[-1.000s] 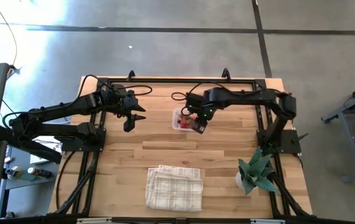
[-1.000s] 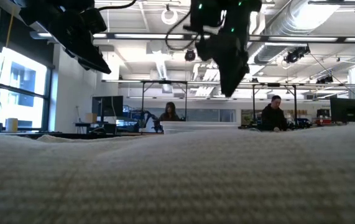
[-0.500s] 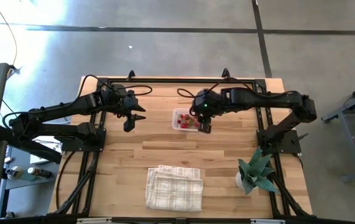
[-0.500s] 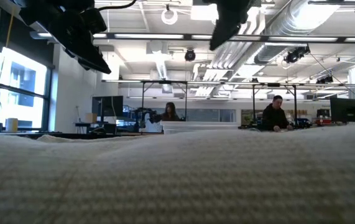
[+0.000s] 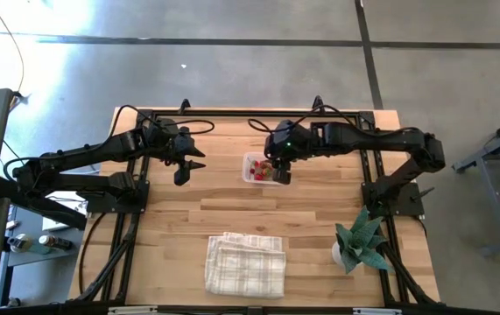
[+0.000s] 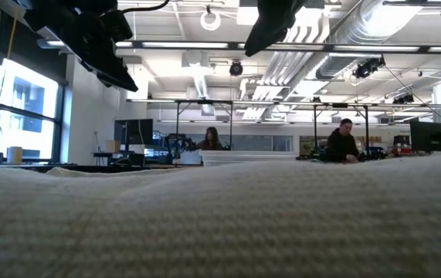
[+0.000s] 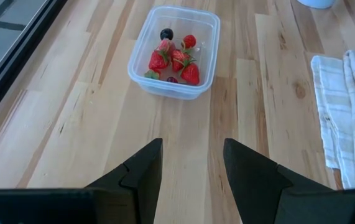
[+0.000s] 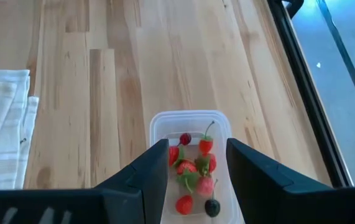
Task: Pick and placing Produce into tupperware
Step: Return to Home Position
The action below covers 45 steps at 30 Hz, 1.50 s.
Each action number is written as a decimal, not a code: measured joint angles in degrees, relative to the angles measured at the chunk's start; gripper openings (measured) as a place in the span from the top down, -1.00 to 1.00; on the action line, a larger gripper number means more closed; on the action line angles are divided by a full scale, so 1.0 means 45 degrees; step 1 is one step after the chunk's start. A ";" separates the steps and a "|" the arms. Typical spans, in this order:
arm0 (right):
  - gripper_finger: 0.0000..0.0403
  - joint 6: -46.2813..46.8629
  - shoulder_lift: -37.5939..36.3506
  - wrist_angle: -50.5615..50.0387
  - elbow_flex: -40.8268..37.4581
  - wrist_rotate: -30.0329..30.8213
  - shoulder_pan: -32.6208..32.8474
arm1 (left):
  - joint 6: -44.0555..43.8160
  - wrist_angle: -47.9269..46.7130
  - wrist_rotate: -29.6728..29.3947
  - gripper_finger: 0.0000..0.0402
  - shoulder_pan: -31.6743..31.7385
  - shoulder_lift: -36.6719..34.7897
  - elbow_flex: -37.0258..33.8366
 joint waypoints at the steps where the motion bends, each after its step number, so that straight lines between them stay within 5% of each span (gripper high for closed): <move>1: 0.24 -0.0004 0.0000 0.0000 0.0000 0.0000 0.0000 | 0.0002 0.0000 0.0002 0.21 -0.0002 -0.0005 0.0003; 31: 0.24 0.0907 0.0000 -0.0578 0.0000 -0.0029 0.0000 | 0.0001 0.0000 0.0002 0.21 0.0001 -0.0005 0.0001; 45: 0.24 0.3102 0.0000 -0.0689 0.0000 -0.0037 -0.0005 | 0.0294 0.0043 -0.0034 0.21 0.0001 -0.0003 -0.0002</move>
